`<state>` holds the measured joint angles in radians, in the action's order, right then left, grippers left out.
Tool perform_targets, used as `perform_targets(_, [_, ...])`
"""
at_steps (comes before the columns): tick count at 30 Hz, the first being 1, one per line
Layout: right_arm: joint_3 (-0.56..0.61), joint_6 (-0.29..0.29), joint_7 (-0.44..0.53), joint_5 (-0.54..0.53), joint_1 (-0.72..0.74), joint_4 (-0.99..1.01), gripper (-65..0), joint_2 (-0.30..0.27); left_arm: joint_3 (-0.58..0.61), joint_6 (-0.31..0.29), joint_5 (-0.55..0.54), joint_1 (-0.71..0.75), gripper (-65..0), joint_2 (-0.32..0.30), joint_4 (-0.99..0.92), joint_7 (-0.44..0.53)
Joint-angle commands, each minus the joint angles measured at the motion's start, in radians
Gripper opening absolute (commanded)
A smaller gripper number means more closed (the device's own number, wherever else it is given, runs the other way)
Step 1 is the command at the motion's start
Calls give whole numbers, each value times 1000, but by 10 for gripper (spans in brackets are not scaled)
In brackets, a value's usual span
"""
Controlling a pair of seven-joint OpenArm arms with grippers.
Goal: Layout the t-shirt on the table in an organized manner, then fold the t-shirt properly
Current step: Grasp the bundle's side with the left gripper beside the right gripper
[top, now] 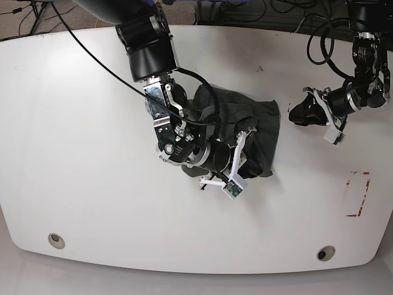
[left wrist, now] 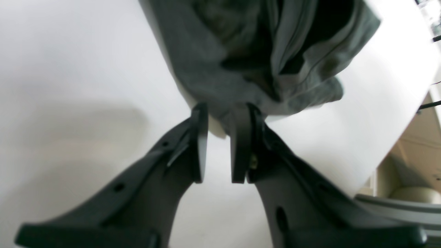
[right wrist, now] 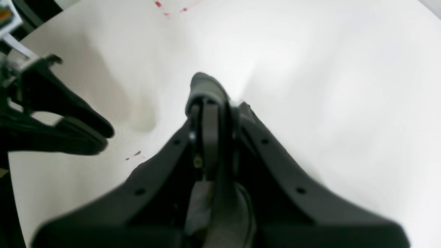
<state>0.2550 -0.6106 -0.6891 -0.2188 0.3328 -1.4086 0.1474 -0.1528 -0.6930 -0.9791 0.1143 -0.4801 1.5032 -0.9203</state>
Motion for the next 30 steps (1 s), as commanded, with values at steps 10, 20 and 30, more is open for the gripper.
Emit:
perform_targets(10, [-3, -5, 29, -29, 47, 18, -629, 10, -4, -5, 33, -75, -547, 62, 3, 28])
perform_targets(20, [-3, -10, 26, -31, 44, 18, -629, 10, 0, -5, 52, -255, -547, 143, -276, 28])
perform_targets(30, [-3, -12, 24, -31, 22, -36, -629, 10, 0, -5, 257, -354, -547, 220, -439, 28])
